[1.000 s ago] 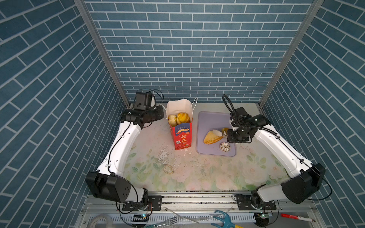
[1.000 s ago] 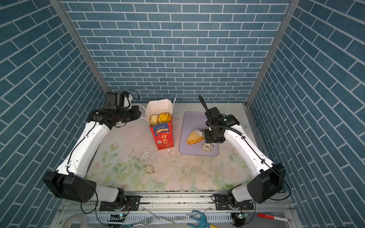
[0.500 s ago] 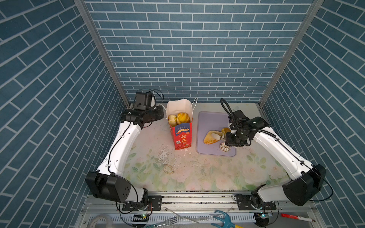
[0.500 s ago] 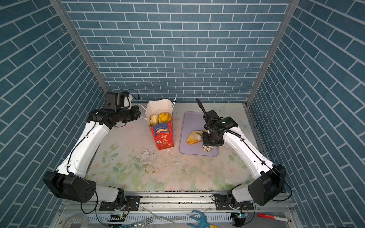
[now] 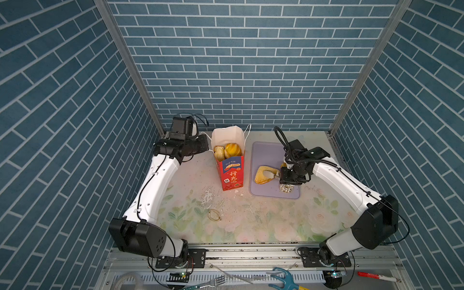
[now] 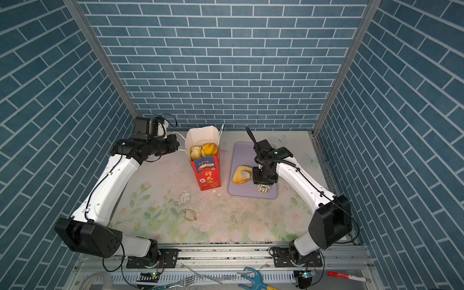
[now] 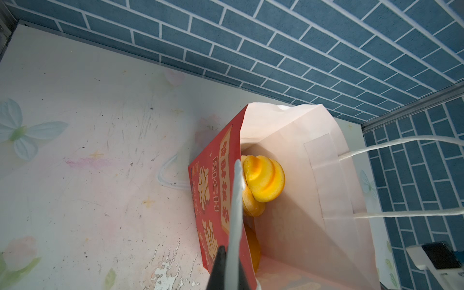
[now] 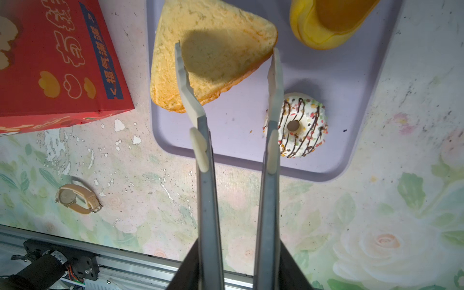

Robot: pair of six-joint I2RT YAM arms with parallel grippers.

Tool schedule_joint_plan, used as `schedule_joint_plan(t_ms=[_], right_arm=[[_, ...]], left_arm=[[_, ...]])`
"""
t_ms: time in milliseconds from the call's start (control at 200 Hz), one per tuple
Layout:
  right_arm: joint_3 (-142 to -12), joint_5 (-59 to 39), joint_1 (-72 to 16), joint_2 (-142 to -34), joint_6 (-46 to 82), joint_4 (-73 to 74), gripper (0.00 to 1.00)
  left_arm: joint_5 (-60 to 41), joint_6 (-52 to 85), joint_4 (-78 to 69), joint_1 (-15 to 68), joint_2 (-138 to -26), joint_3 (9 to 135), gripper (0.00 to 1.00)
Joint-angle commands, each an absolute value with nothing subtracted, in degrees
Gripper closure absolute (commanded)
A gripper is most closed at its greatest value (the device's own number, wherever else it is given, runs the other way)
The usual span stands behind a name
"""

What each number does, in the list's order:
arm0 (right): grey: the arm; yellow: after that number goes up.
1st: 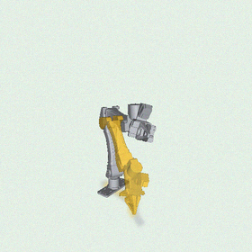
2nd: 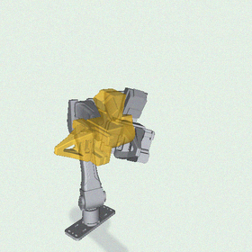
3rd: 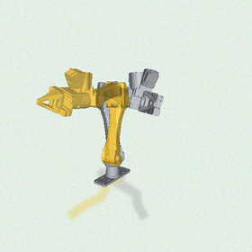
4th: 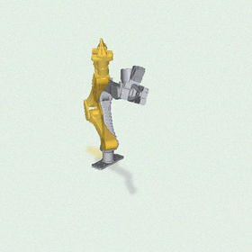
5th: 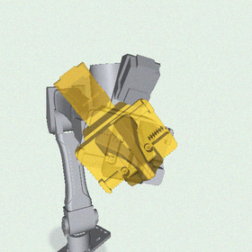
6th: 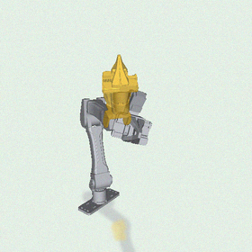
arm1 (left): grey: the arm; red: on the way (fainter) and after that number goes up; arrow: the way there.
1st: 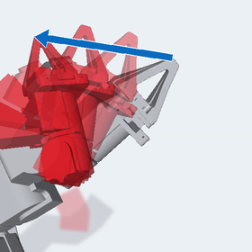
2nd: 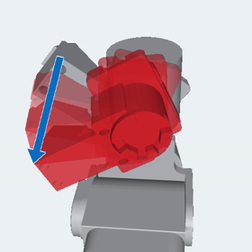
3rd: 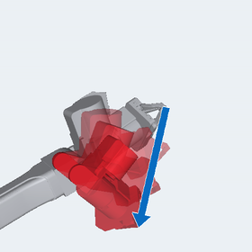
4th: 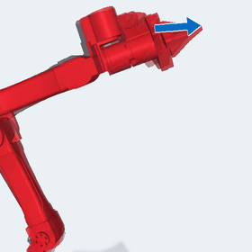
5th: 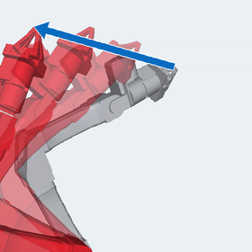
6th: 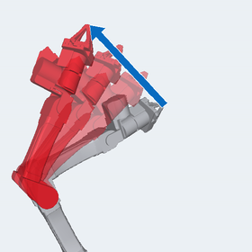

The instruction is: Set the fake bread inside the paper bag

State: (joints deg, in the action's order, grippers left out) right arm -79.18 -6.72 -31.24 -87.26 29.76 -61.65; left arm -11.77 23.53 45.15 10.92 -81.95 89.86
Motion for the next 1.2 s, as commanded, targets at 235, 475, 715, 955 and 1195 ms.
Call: schedule_joint_plan(t_ms=[235,475,715,955,1195], right_arm=[[-79.8,-7.2,-31.6,-86.4,31.7,-61.8,0.57],[-79.5,-6.1,-31.6,-83.8,32.5,-63.9,0.57],[-78.5,-8.2,-32.8,-85.3,33.4,-60.2,0.57],[-78.0,-10.3,-33.7,-88.7,34.8,-55.9,0.55],[-76.9,-10.2,-33.7,-90.9,35.9,-52.7,0.54]], left_arm=[[-11.3,22.5,45.7,11.2,-82.0,90.1,1.0],[-11.5,22.7,45.6,11.1,-81.8,90.1,1.0],[-11.4,22.5,45.6,11.2,-81.0,89.4,1.0],[-10.6,22.0,46.3,11.1,-80.8,89.6,1.0],[-10.3,21.8,46.5,11.2,-81.3,89.9,1.0]])
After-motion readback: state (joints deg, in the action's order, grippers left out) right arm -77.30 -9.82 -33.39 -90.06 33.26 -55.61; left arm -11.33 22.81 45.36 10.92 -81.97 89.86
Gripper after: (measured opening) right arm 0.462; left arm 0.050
